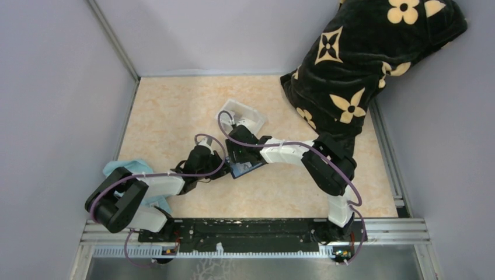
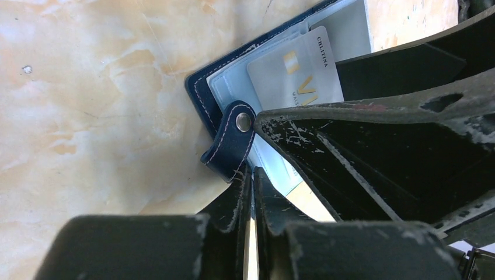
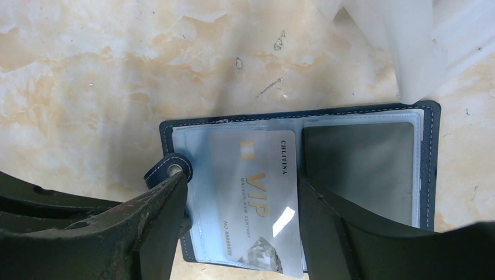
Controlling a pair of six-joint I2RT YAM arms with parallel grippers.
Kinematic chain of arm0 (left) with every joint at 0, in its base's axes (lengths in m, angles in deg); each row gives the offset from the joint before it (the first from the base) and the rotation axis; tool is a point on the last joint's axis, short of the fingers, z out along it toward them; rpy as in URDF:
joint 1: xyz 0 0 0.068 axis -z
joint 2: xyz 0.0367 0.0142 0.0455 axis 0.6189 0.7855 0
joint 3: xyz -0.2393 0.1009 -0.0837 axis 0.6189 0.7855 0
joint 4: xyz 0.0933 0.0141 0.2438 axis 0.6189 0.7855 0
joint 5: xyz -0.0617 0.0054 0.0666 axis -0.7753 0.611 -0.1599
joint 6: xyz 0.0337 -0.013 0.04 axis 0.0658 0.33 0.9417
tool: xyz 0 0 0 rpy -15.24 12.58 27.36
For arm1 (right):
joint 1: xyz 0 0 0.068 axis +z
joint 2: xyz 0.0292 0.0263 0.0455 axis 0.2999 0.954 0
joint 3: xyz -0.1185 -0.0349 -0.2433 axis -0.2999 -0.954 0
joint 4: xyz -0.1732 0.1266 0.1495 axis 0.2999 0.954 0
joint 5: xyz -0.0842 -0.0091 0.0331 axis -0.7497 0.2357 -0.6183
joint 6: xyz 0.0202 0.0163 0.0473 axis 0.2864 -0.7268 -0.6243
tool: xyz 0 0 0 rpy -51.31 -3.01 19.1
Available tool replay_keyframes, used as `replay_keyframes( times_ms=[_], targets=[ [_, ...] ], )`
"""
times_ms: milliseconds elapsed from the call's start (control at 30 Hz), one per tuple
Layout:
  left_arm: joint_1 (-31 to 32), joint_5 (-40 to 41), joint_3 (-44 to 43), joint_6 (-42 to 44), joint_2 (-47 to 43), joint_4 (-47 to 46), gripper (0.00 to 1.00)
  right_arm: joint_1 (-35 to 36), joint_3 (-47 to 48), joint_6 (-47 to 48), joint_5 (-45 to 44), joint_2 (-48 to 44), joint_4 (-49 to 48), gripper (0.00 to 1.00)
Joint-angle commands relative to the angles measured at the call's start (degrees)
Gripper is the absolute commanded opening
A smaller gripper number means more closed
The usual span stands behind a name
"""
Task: Put the credit cards into the card holder
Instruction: Insert the credit card into the card holder.
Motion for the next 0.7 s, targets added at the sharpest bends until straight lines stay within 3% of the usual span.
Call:
replay_keyframes(
  times_ms=[0, 667],
  targets=[
    [0.64, -0.22, 1.42, 0.31, -0.34, 4.25, 0.11, 2.62, -3.08, -1.00, 1.30, 7.60, 8.42, 0.67],
    [0.46, 8.04, 3.12, -3.57, -7.44, 11.40, 0.17, 1.11, -0.35, 7.70, -8.12, 1.88, 14.52, 0.71]
  ],
)
